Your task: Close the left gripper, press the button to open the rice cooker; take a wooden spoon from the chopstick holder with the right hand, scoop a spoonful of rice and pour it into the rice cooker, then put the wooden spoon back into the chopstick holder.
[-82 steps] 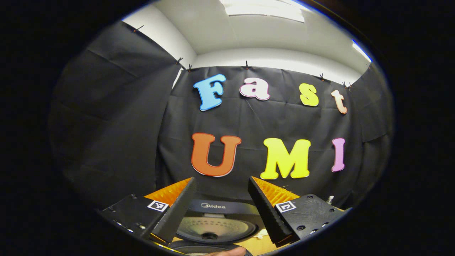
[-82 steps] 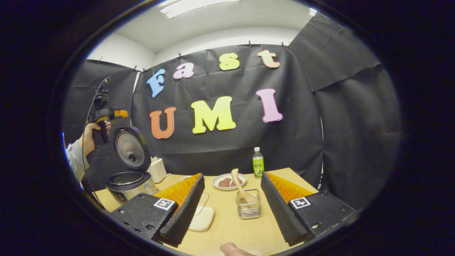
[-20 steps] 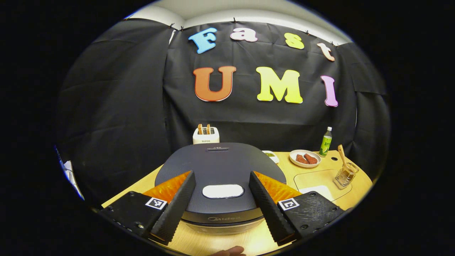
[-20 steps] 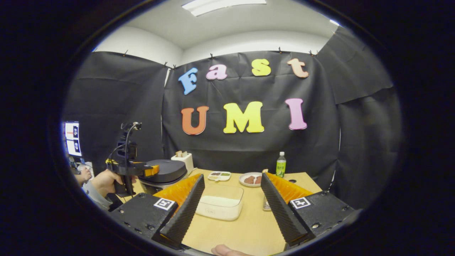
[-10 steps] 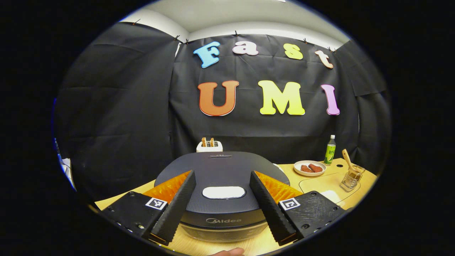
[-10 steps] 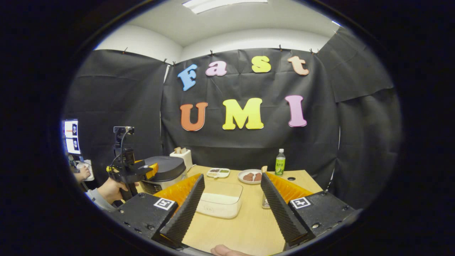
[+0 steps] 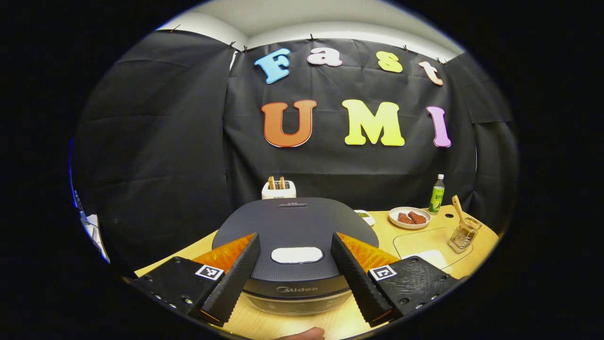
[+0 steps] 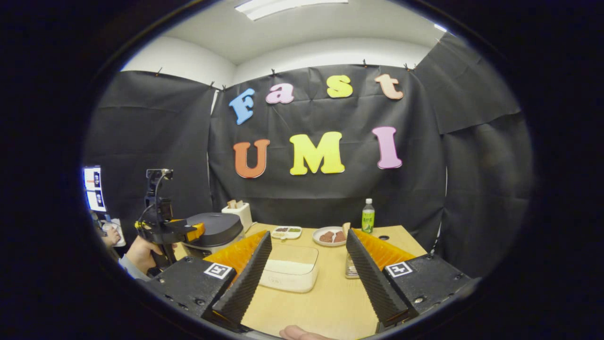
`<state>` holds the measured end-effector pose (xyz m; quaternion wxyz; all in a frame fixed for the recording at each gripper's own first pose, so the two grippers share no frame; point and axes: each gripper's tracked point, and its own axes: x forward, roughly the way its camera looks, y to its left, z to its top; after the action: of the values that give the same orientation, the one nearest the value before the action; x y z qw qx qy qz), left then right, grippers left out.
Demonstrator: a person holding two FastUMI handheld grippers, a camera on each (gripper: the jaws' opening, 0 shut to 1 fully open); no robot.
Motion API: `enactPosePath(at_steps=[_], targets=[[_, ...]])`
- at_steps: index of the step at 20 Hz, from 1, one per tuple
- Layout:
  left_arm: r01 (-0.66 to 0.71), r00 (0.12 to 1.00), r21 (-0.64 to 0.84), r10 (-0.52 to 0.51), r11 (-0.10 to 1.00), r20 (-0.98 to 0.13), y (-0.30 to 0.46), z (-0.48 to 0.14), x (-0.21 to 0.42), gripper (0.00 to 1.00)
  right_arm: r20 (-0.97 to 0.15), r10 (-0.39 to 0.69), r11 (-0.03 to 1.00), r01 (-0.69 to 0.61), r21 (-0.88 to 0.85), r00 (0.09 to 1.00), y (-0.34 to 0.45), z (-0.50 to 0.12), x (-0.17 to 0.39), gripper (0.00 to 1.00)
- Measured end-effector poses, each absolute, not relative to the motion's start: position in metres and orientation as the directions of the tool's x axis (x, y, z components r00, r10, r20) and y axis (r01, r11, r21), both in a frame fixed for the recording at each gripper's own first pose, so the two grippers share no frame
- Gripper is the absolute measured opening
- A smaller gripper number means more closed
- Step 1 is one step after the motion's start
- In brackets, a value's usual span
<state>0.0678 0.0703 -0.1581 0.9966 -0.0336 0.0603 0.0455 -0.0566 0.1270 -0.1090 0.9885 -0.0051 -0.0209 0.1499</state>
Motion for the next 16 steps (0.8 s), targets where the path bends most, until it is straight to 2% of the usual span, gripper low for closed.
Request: enactPosePath(at_steps=[1,2,3,4,5,6,9,10,11,13,14,16], targets=[[-0.083,0.99,-0.077,0.073,0.994,-0.12,0.066,-0.151,0.062,0.96,0.048,0.292,0.956,-0.292,-0.012,0.955,0.126,-0.103,-0.057,0.93],[-0.075,0.992,-0.091,0.065,0.993,-0.11,0.065,-0.144,0.054,0.96,0.059,0.292,0.956,-0.292,-0.012,0.955,0.127,-0.095,-0.059,1.0],[-0.068,0.993,-0.094,0.059,0.993,-0.102,0.065,-0.135,0.047,0.96,0.066,0.282,0.959,-0.282,-0.01,0.957,0.125,-0.09,-0.059,0.93],[-0.063,0.993,-0.093,0.053,0.994,-0.102,0.062,-0.129,0.038,0.96,0.075,0.273,0.962,-0.273,-0.009,0.959,0.122,-0.085,-0.061,1.0],[-0.059,0.994,-0.088,0.05,0.994,-0.1,0.06,-0.121,0.029,0.96,0.082,0.268,0.963,-0.268,-0.007,0.96,0.119,-0.081,-0.062,1.0],[-0.063,0.994,-0.083,0.056,0.995,-0.089,0.061,-0.112,0.019,0.96,0.088,0.262,0.965,-0.262,-0.007,0.961,0.117,-0.079,-0.063,0.93],[-0.057,0.996,-0.074,0.053,0.996,-0.065,0.051,-0.088,-0.018,0.96,0.103,0.24,0.971,-0.24,-0.008,0.965,0.106,-0.072,-0.066,0.93],[-0.044,0.998,-0.073,0.039,0.996,-0.056,0.044,-0.081,-0.03,0.96,0.109,0.233,0.972,-0.234,-0.009,0.966,0.104,-0.071,-0.067,1.0],[-0.023,0.999,-0.069,0.02,0.997,-0.043,0.035,-0.076,-0.044,0.95,0.116,0.229,0.973,-0.229,-0.007,0.967,0.102,-0.069,-0.069,0.93],[0.006,1.0,-0.054,-0.007,0.999,-0.013,0.021,-0.064,-0.07,0.96,0.125,0.232,0.973,-0.233,-0.009,0.965,0.101,-0.069,-0.072,0.93],[0.014,1.0,-0.048,-0.014,0.999,-0.001,0.017,-0.061,-0.082,0.95,0.128,0.237,0.971,-0.238,-0.013,0.963,0.102,-0.069,-0.075,1.0],[0.019,1.0,-0.042,-0.019,0.999,0.008,0.01,-0.059,-0.1,0.95,0.131,0.242,0.97,-0.242,-0.018,0.961,0.101,-0.069,-0.077,1.0]])
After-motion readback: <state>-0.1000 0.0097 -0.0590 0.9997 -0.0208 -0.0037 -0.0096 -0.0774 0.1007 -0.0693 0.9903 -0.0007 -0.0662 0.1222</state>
